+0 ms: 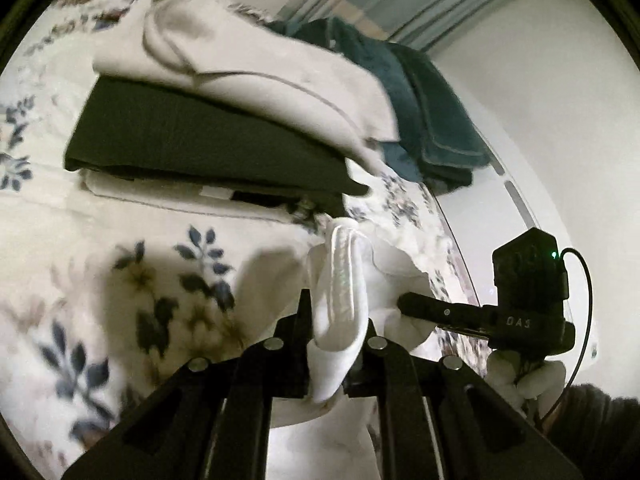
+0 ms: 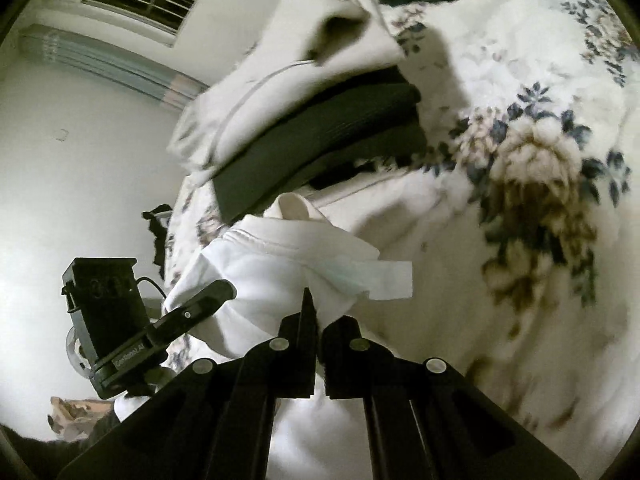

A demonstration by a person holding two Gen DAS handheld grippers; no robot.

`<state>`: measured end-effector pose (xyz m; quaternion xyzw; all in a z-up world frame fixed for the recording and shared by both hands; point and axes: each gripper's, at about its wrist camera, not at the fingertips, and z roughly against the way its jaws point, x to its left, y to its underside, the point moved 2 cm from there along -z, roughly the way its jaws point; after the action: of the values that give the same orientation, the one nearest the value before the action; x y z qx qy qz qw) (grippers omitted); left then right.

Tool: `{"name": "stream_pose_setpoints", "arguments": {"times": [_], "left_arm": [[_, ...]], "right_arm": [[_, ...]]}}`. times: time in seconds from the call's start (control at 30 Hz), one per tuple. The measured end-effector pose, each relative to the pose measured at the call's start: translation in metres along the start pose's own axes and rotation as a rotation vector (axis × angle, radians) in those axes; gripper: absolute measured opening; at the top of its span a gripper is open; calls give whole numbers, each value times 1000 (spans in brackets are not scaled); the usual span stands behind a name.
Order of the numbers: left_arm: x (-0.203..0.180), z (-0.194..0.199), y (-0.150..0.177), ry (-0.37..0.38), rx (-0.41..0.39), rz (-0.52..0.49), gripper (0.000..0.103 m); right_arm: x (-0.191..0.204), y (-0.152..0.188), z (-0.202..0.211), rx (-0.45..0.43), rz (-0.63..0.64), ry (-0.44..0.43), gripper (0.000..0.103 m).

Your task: Fold small clothes

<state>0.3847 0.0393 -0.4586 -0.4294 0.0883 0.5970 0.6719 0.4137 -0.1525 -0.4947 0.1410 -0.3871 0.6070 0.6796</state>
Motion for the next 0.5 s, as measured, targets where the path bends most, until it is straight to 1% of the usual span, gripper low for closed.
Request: {"name": "stream_pose_setpoints", "arguments": {"times": [0.07, 0.1, 0.13, 0.17, 0.2, 0.23, 0.27, 0.3, 0.33, 0.37, 0.4, 0.43, 0.47, 0.5], "left_arm": [[-13, 20, 18, 6, 2, -11, 9], [-9, 32, 23, 9, 8, -8, 11], [-11, 40, 34, 8, 24, -4, 12], [-12, 52, 51, -13, 53, 6, 24], [-9, 61, 60, -32, 71, 17, 43], [-8, 70, 76, -45, 86, 31, 53], [-7, 76, 90, -63, 97, 41, 65], [-2, 90, 112, -102, 118, 55, 66], [3, 99, 128, -127, 140, 69, 66], [10, 109, 147, -162, 169, 100, 66], [14, 112, 157, -181, 183, 126, 66], [24, 118, 171, -199, 195, 174, 66], [33, 129, 183, -213, 199, 206, 66], [38, 133, 190, -232, 203, 237, 66]], "right_arm": [[9, 25, 16, 2, 25, -11, 2], [5, 48, 46, 11, 38, -18, 2], [9, 64, 54, 23, 46, -23, 2], [10, 82, 67, 43, 51, -25, 2], [11, 110, 82, 86, 54, -14, 3], [9, 130, 87, 127, 48, -7, 4], [5, 151, 88, 184, 36, 8, 8], [1, 164, 89, 223, 30, 24, 13], [-7, 183, 91, 276, 18, 55, 25], [-14, 197, 94, 307, 3, 77, 35], [-21, 208, 98, 325, -23, 88, 38], [-31, 218, 103, 330, -66, 97, 41], [-39, 224, 107, 327, -103, 108, 43], [-47, 230, 112, 307, -145, 121, 44]]}}
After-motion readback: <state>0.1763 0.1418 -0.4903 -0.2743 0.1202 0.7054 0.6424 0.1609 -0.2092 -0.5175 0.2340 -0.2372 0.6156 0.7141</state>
